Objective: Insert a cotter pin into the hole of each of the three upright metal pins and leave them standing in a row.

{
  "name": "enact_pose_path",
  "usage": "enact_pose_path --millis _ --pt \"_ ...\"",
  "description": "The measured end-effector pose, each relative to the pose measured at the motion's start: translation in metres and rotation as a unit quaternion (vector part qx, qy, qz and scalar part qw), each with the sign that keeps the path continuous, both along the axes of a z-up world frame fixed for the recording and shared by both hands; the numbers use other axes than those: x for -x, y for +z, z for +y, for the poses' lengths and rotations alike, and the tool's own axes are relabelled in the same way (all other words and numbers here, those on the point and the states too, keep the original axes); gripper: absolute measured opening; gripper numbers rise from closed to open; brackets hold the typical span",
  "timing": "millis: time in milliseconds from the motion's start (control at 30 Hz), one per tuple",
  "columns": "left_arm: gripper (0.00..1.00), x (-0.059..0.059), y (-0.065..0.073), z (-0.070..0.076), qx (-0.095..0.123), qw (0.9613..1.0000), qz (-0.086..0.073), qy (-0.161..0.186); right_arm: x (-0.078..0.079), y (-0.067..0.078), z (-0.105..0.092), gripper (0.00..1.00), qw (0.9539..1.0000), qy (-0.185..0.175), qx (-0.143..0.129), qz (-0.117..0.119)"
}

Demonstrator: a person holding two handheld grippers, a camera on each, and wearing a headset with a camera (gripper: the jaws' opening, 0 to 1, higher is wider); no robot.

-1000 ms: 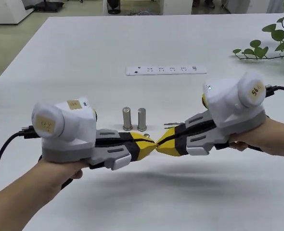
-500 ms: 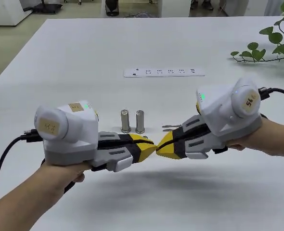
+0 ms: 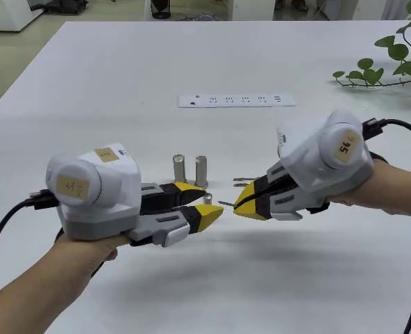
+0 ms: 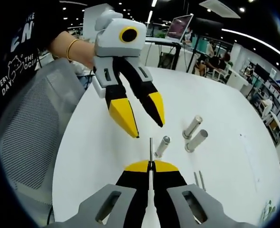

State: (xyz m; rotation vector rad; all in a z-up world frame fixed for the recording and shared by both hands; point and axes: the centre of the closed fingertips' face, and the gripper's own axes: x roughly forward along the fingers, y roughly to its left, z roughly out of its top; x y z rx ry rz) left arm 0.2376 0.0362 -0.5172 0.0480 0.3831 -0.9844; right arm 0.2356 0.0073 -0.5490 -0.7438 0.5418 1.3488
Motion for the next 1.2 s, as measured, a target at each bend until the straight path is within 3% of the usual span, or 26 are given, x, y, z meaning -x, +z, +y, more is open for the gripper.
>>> enact_pose_path --millis 100,267,367,567,933,1200 --pt "0.22 -0.004 -0.004 0.005 -0.011 0.9998 -0.006 0.015 -0.005 -0.005 -0.005 0.00 0.9998 -0.004 0.018 -0.003" --pt "0.23 -0.009 -0.014 0.009 -0.016 0.9989 0.001 0.044 -0.010 -0.011 -0.008 0.00 0.9990 -0.008 0.043 -0.002" --pt "0.23 -0.013 -0.025 0.012 -0.042 0.9975 -0.002 0.057 -0.013 -0.013 -0.008 0.00 0.9984 -0.010 0.056 -0.004" --pt "0.21 -0.022 -0.038 0.013 -0.056 0.9951 0.004 0.082 -0.019 -0.018 -0.009 0.00 0.9973 -0.016 0.071 0.003" --pt "0.19 -0.029 -0.054 0.009 -0.082 0.9919 0.010 0.097 -0.023 -0.024 -0.009 0.00 0.9960 -0.022 0.086 0.012" --pt "0.17 -0.033 -0.060 0.004 -0.083 0.9914 0.015 0.100 -0.023 -0.024 -0.004 0.00 0.9959 -0.015 0.088 0.012"
